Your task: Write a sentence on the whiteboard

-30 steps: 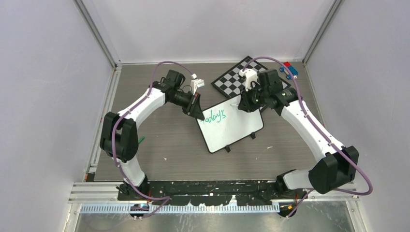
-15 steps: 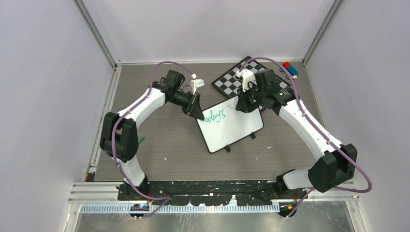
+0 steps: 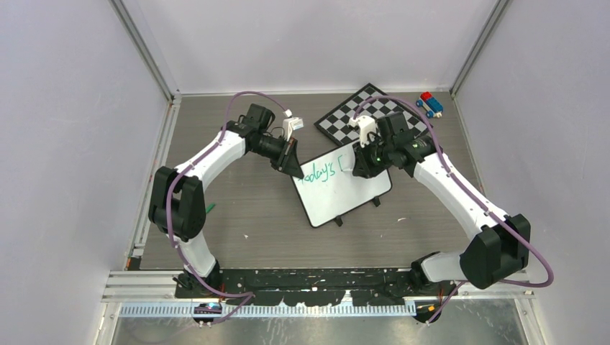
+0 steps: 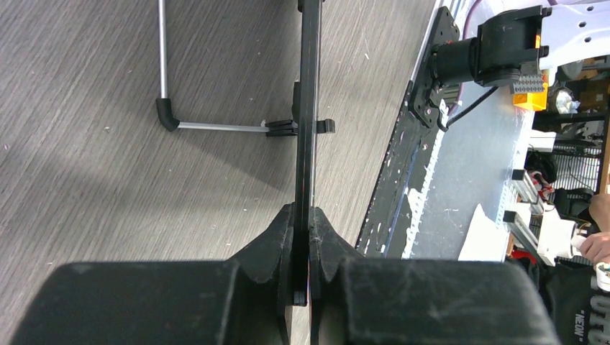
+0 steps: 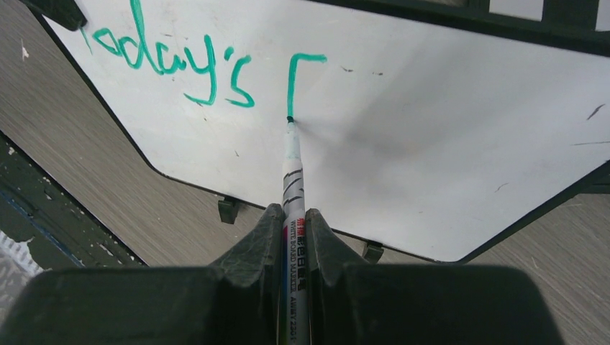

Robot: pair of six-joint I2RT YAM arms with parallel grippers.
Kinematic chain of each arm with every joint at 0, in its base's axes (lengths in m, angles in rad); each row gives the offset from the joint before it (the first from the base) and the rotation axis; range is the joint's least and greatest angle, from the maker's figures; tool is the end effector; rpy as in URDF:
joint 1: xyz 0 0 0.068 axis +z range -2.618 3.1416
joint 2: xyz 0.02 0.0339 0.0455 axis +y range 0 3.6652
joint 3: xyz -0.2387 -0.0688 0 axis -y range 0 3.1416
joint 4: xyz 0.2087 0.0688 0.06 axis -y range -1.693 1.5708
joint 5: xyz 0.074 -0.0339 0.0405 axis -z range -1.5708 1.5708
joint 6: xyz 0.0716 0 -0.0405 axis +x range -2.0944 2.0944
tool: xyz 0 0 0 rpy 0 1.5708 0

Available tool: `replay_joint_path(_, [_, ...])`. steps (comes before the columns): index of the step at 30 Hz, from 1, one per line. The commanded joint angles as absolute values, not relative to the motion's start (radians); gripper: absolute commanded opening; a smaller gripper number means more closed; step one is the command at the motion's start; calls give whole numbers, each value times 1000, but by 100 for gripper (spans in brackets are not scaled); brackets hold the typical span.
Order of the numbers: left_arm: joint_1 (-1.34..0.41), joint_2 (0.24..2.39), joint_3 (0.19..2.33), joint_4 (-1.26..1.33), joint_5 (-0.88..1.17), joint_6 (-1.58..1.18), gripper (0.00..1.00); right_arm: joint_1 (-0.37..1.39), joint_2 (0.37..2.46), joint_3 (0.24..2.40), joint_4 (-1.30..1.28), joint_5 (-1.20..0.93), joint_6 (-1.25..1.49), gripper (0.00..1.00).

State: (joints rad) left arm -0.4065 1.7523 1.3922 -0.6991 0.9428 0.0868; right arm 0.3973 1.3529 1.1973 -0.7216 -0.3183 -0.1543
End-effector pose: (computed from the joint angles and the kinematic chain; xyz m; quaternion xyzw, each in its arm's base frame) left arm 0.2860 -0.1862 0.2297 0.3219 0.8078 -0.4696 0.1526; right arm 0.2446 0.1269 0.2643 -0.3047 0.8788 0.1886 0.3151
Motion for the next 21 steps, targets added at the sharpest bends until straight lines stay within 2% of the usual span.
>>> replay_joint_path(1, [-413,1723,1382,-658,896,95,0,401,1327,1171,-708,-302,-167,0])
replay_joint_path(21, [-413,1720,1379,-658,900,92,0,412,1378,1302,-724,-365,-151,0])
